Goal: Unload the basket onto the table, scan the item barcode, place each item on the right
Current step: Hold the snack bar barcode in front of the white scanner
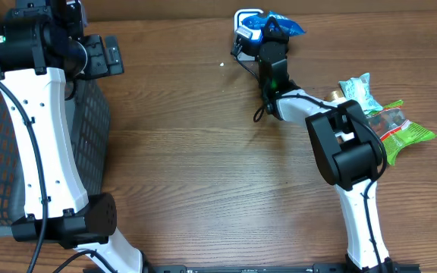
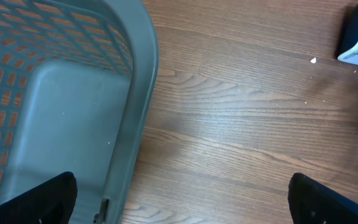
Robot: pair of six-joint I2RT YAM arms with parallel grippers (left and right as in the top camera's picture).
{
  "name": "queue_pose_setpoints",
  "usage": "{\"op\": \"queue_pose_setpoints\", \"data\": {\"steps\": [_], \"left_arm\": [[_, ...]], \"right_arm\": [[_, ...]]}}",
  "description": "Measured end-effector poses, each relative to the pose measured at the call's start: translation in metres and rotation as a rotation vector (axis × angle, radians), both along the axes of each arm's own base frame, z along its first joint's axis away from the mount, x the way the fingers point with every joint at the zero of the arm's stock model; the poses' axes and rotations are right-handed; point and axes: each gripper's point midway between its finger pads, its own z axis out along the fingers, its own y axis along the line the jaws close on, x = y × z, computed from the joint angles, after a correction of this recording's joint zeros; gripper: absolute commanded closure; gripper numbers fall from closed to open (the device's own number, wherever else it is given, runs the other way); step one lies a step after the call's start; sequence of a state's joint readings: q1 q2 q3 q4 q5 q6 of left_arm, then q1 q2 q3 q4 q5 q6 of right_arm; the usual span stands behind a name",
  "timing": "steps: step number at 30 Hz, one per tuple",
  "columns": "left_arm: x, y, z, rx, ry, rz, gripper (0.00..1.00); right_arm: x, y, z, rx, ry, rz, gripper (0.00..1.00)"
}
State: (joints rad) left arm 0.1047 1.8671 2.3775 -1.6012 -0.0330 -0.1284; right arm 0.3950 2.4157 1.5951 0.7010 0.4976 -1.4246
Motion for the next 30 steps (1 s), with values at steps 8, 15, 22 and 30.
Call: {"op": "queue_pose_setpoints", "data": {"steps": [8, 15, 22, 30], "left_arm": [[0.0, 0.0, 0.0, 0.0, 0.0, 0.0, 0.0], [0.0, 0.0, 0.0, 0.0, 0.0, 0.0, 0.0], [0.0, 0.0, 0.0, 0.0, 0.0, 0.0, 0.0], [0.0, 0.0, 0.0, 0.0, 0.0, 0.0, 0.0]], "right_arm": [[0.018, 0.016, 0.039, 0.087, -0.035, 0.056, 0.96], [0.019, 0.019, 0.025, 0.102, -0.003, 0.073, 0.96], [0.021, 0.019, -0.012, 0.085, 0.049, 0.077, 0.96], [0.022, 0.014, -0.011, 0.085, 0.046, 0.067, 0.96]]}}
